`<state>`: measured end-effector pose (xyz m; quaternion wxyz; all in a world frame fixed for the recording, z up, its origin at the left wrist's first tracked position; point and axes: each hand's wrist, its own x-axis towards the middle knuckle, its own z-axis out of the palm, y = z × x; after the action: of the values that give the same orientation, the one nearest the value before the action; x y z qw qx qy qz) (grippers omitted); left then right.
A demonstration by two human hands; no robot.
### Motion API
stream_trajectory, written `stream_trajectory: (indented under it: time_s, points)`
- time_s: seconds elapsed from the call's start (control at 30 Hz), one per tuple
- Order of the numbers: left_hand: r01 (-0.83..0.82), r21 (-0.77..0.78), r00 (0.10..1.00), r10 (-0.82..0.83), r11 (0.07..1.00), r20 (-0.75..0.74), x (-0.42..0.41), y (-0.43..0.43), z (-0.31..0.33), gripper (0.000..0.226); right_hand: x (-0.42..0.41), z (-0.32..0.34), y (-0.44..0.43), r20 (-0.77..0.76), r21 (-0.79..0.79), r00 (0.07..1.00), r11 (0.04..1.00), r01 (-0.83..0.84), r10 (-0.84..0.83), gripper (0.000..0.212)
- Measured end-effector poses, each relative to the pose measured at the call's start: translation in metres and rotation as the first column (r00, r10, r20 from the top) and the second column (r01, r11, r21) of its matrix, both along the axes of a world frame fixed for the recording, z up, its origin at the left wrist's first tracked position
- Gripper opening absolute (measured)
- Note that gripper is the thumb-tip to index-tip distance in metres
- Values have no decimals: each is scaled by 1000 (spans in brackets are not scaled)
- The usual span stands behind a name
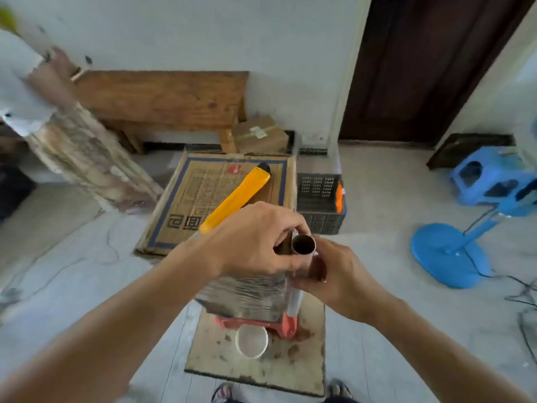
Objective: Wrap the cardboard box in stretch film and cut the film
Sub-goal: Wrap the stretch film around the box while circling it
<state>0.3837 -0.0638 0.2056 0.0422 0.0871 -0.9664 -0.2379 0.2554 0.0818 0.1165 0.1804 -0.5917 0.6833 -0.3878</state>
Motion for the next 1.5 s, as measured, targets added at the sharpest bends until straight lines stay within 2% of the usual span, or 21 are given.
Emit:
stream_trajectory:
  time_s: [0.1,0.17,0.23,0.37,0.5,0.6,0.73,0.83,0.93,1.0,1.07,1.13,1.27,1.3,1.4,1.5]
  points:
    - [-135,-32,990,136,990,31,7,12,2,44,-7,-2,-5,58,-15,994,995,-96,97,41]
    - [-234,-103,970,240,967,42,15,21,0,67,-11,-2,-8,50,-6,987,989,-150,150,45]
    - [-317,-184,947,323,930,-1,23,33,-4,76,-16,0,-11,35,20,981,981,-191,191,43]
    - [-469,-256,883,451,845,-129,36,44,-19,74,-22,9,-13,10,17,959,959,-282,282,42]
    - [-492,-214,870,467,844,-156,40,45,-25,73,-29,12,-12,-106,-122,945,939,-323,311,66]
    - [-502,-174,862,475,847,-174,40,44,-28,71,-37,9,-12,-256,-185,906,903,-388,337,62]
    - [-495,-162,864,463,854,-197,42,44,-33,70,-54,11,-24,-389,-108,826,871,-480,407,56]
    - [-496,-163,861,460,853,-216,43,43,-36,72,-70,27,-39,-400,18,806,883,-468,436,52]
    - [-496,-175,860,455,850,-231,43,45,-38,75,-78,47,-54,-424,73,780,876,-477,460,35]
    - [-525,-182,843,480,831,-240,44,48,-37,76,-74,56,-58,-453,93,748,861,-500,484,29]
    - [-577,-212,811,524,789,-259,43,54,-38,76,-70,59,-60,-491,99,723,856,-508,486,34]
    - [-651,-245,756,582,719,-300,42,63,-44,73,-70,59,-63,-508,79,714,852,-518,482,31]
    - [-792,-245,607,681,558,-411,39,84,-59,69,-75,67,-68,-525,87,641,785,-614,560,49]
    - [-825,-229,561,703,516,-437,37,90,-62,70,-77,68,-69,-529,86,618,761,-643,582,47]
    - [-930,-154,363,777,333,-515,26,109,-69,79,-87,69,-73,-638,90,523,729,-678,565,23]
    - [-990,-24,130,830,139,-543,8,130,-83,86,-97,67,-80,-700,110,456,714,-692,550,36]
